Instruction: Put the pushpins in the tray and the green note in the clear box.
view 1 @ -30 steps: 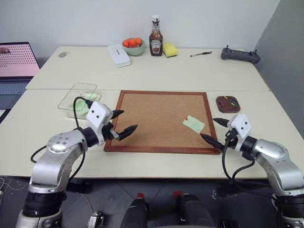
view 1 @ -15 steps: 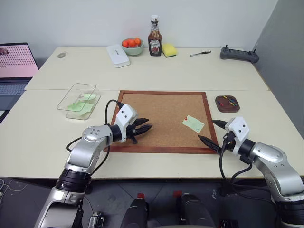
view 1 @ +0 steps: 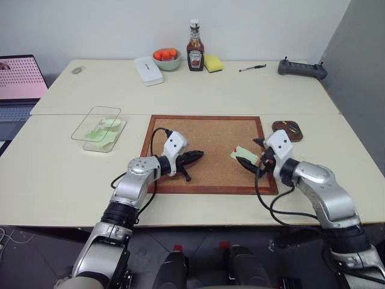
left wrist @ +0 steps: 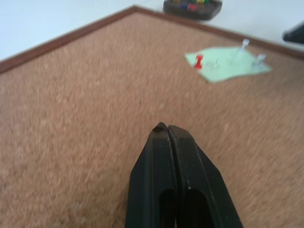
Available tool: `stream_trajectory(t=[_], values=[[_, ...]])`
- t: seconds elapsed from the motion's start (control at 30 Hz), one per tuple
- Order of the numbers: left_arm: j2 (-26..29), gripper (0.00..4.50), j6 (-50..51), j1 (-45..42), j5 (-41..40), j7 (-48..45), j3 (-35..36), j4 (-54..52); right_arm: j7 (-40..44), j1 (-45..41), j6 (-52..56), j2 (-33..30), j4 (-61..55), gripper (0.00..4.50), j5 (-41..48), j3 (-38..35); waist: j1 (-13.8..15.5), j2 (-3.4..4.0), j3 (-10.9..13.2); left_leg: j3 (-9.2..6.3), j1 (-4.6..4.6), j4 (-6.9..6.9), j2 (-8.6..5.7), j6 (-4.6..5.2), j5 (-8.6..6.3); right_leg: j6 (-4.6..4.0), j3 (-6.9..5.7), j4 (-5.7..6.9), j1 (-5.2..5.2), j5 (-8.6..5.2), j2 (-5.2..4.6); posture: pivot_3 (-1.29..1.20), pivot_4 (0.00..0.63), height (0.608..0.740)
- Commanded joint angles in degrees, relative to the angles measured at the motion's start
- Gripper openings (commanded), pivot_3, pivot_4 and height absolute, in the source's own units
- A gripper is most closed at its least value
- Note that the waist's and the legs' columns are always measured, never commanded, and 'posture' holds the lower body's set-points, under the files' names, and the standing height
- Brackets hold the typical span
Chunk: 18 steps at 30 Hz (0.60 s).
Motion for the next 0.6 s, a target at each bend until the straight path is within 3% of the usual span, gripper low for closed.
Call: stream_trajectory(t=[0.03, 0.23, 0.6], values=[[-0.5, 0.04, -2.1, -0.5, 1.3, -0.5, -0.4, 1.0, -0.9, -3.5, 1.4, 0.8, 1.6, 4.5, -1.2, 1.0, 0.0, 0.0, 0.0, -0.01, 0.0, 0.0, 0.0, 0.0, 0.0, 0.0, 0.0, 0.0, 0.0, 0.0, 0.0, 0.0, 0.15, 0.74], [-0.9, 0.04, -1.7, 0.4, 1.7, -0.8, -0.2, 0.1, -1.2, -7.7, 1.6, 2.2, 8.1, 4.5, -3.4, 2.4, 0.0, 0.0, 0.0, 0.02, 0.01, 0.0, -0.01, 0.0, 0.0, 0.02, 0.04, 0.01, 0.0, 0.01, 0.0, 0.0, 0.15, 0.74], [-0.8, 0.0, -1.0, 1.9, 1.8, -0.8, -0.2, -1.9, -0.6, -10.5, -0.9, 3.2, 15.6, 2.33, -7.2, 4.5, 0.0, 0.01, 0.0, 0.04, 0.04, 0.0, -0.01, 0.01, 0.0, 0.02, 0.07, 0.03, 0.0, 0.02, 0.0, 0.0, 0.15, 0.74]])
